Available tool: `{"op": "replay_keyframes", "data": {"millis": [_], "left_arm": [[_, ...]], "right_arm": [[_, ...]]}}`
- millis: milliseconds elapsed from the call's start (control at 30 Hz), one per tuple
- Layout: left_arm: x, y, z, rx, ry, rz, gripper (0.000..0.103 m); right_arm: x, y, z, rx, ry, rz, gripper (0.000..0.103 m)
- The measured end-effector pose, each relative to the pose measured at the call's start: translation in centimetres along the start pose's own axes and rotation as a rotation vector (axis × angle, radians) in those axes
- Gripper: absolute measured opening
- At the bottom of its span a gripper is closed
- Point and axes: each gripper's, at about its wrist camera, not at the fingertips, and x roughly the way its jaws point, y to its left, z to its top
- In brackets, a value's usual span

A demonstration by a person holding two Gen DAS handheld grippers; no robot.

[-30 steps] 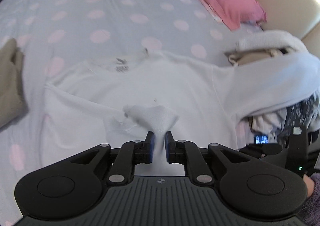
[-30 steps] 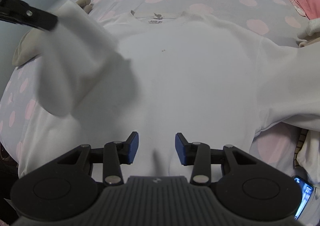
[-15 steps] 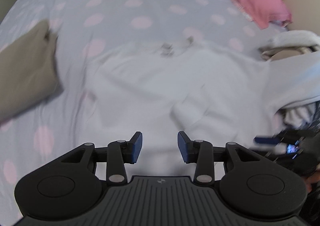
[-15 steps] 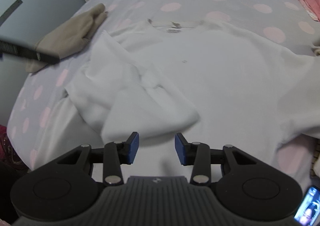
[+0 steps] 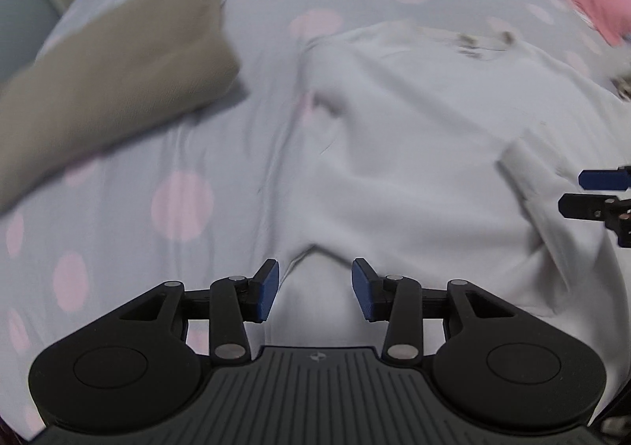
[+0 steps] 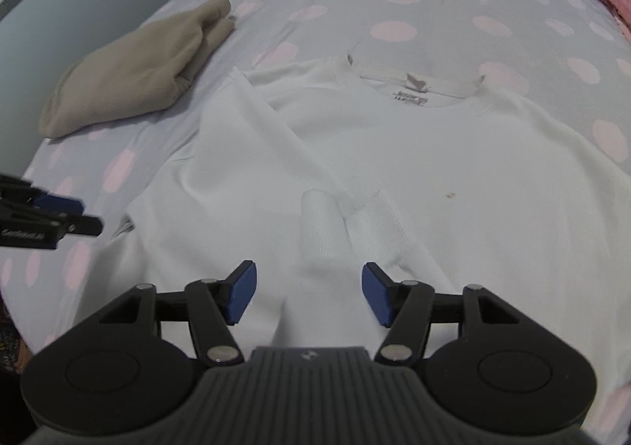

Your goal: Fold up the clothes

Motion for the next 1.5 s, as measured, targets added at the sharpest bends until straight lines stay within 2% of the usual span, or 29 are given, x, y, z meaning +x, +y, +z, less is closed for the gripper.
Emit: {"op": "replay_keyframes", "data": {"millis": [67,100,167,200,233,333,433,633,833,967,1000,1033,1167,1300,1433,1500], "left_arm": [[0.1,0.1,0.3,-0.009,-0.003,-0.008,0.039],[0.0,0.0,0.4,-0.011,-0.007,-0.015,0.039],[-0.1,-0.1,0.5,-0.015,-0.016,-0.029,0.039],[-0.2,-0.2,0.6,-0.017,-0.019,-0.036,0.039],[-0.2,-0.3,0.6,-0.018,-0.022,-0.038,0.039],[-0.5,-0.4,0.5,-0.019,-0.030,-0.037,0.039],[-0.8,-0.1,0.2,-0.030,-0.041,-0.036,0.039],[-0.9,0.9,-0.4,-0.063,-0.046,-0.029,0.039],[-0.4,2.1,-0.7,-0.099,-0.037,-0.009,0.039],[-0.3,2.0,-1.1,-0.090,-0.036,0.008,0.039],[-0.3,2.0,-1.1,-0.087,-0.035,0.013,0.039],[-0.3,1.9,-1.2,-0.083,-0.034,0.017,0.039],[-0.3,1.8,-1.5,-0.067,-0.032,0.030,0.039],[-0.3,1.9,-1.9,-0.046,-0.024,0.035,0.040],[-0.7,2.1,-1.3,-0.037,-0.021,0.012,0.040],[-1.0,2.0,-0.4,-0.052,-0.021,-0.008,0.042]], "right_arm": [[1.2,-0.1,0.3,-0.010,-0.006,-0.032,0.061],[1.8,-0.1,0.4,-0.016,-0.006,-0.050,0.056],[2.5,-0.5,0.3,-0.013,-0.002,-0.059,0.041],[2.6,-0.7,0.2,-0.003,0.003,-0.048,0.027],[2.6,-1.0,0.1,0.008,0.007,-0.034,0.017],[-0.3,-1.4,-0.7,0.025,-0.016,-0.021,0.013],[-3.4,-1.8,-1.6,0.041,-0.042,-0.010,0.013],[-9.1,-4.8,-7.7,0.110,-0.035,-0.015,0.013],[-9.9,-6.6,-14.0,0.144,0.044,-0.083,0.014],[-8.9,-7.8,-16.5,0.192,0.127,-0.094,0.014],[-8.6,-8.0,-16.9,0.196,0.149,-0.099,0.015],[-8.4,-8.1,-17.4,0.200,0.172,-0.103,0.020],[-9.0,-8.7,-18.4,0.239,0.195,-0.096,0.030],[-11.9,-9.7,-18.3,0.287,0.174,-0.090,0.045],[-14.0,-11.3,-16.4,0.287,0.125,-0.121,0.048],[-13.5,-11.7,-14.7,0.251,0.122,-0.141,0.049]]}}
